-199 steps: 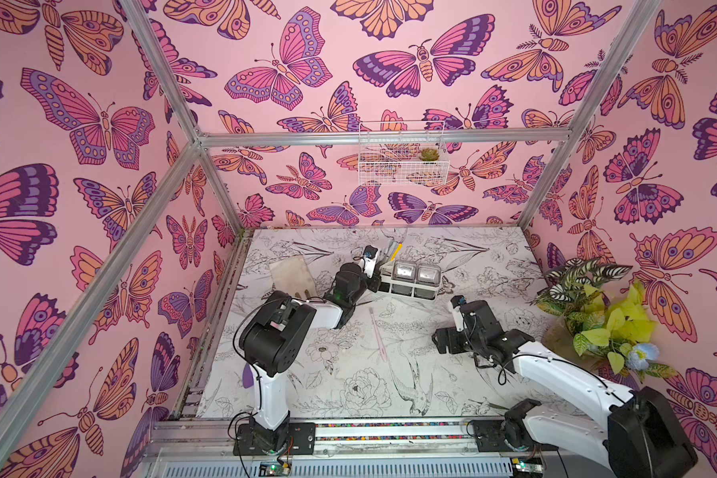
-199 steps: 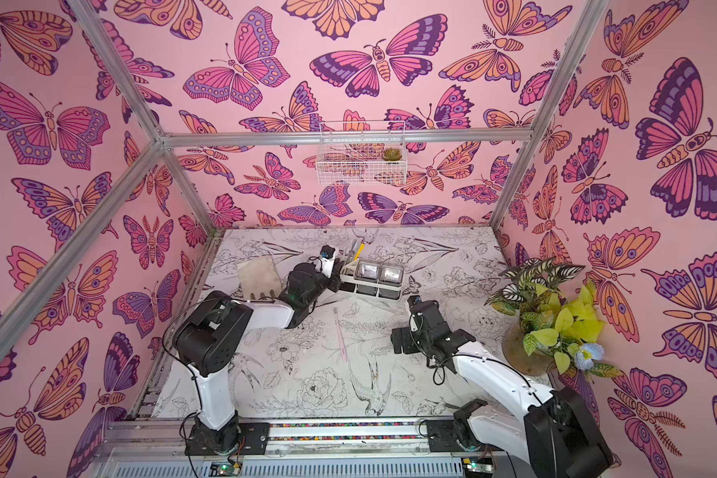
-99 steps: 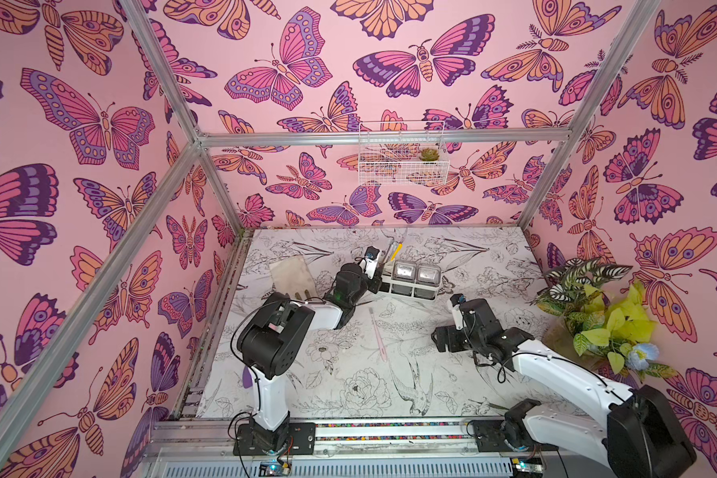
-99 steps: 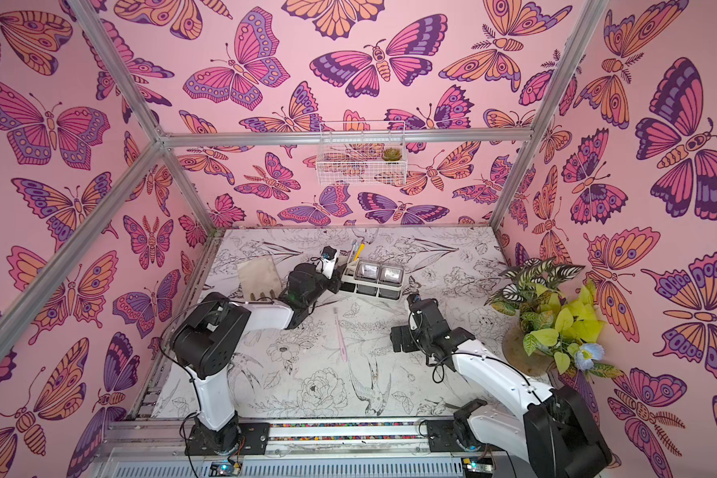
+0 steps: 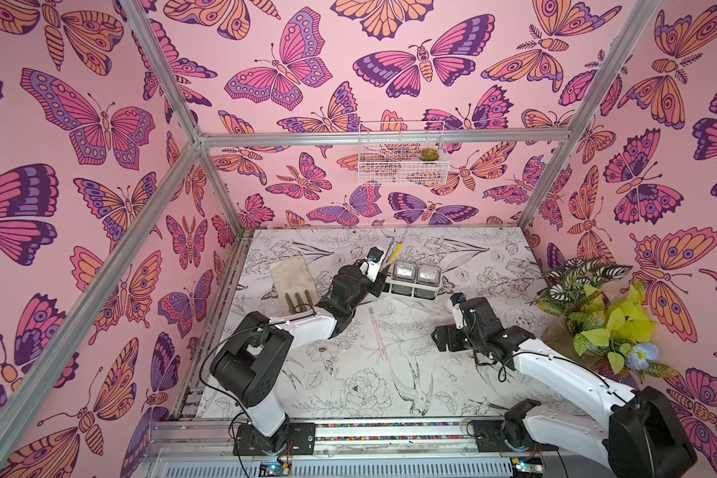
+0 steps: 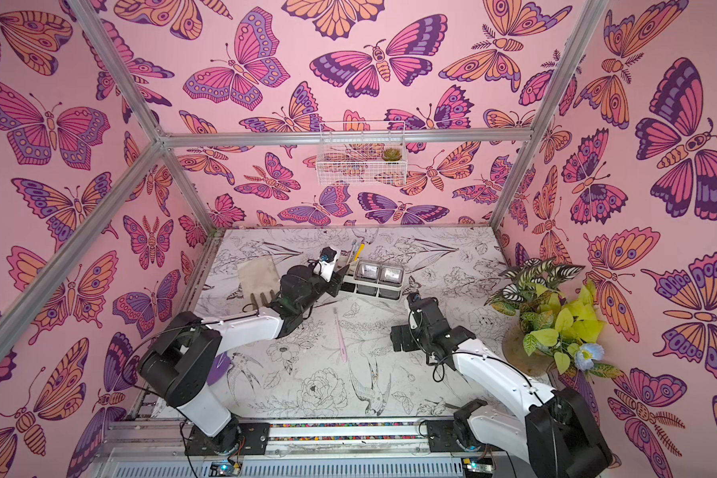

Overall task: Place the toothbrush into the toothbrush holder
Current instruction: Place the toothbrush in the toothbrush holder, then pick up the toothbrush from the center of the board.

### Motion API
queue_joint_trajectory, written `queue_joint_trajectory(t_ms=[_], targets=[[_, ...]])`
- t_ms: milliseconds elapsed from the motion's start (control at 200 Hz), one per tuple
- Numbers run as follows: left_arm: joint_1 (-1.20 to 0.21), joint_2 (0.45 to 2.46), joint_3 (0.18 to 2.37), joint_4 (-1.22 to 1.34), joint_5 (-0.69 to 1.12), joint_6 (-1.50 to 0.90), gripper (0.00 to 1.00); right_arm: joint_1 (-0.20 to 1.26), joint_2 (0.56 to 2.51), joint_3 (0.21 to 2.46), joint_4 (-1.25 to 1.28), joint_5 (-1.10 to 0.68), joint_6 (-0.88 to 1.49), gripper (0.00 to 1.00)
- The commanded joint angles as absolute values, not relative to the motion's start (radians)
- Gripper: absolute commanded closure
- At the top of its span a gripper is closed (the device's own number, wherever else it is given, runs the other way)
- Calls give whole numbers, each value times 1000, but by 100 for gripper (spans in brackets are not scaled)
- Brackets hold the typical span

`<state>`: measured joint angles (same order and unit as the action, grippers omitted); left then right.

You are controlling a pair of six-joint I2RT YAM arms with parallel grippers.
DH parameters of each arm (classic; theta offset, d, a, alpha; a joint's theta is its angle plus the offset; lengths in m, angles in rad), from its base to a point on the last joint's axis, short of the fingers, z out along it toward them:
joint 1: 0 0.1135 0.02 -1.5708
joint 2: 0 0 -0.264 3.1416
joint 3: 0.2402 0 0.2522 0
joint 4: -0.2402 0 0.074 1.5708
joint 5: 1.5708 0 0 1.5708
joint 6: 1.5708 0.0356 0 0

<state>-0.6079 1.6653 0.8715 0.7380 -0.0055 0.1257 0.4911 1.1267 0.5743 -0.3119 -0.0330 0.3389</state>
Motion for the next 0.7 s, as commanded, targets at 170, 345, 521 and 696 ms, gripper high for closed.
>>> queue_joint_trajectory(t_ms=[170, 345, 521, 696], targets=[[-631, 1509, 851, 536, -110, 93, 52, 485, 1130, 661, -413, -134, 364, 9], [-657, 1342, 824, 325, -231, -94, 51, 502, 1153, 616, -333, -228, 444, 17], [-658, 1216, 771, 146, -277, -169, 51, 620, 1260, 649, -259, -192, 478, 23], [-658, 1142, 700, 95, -305, -178, 51, 704, 1408, 750, -240, -156, 482, 33]])
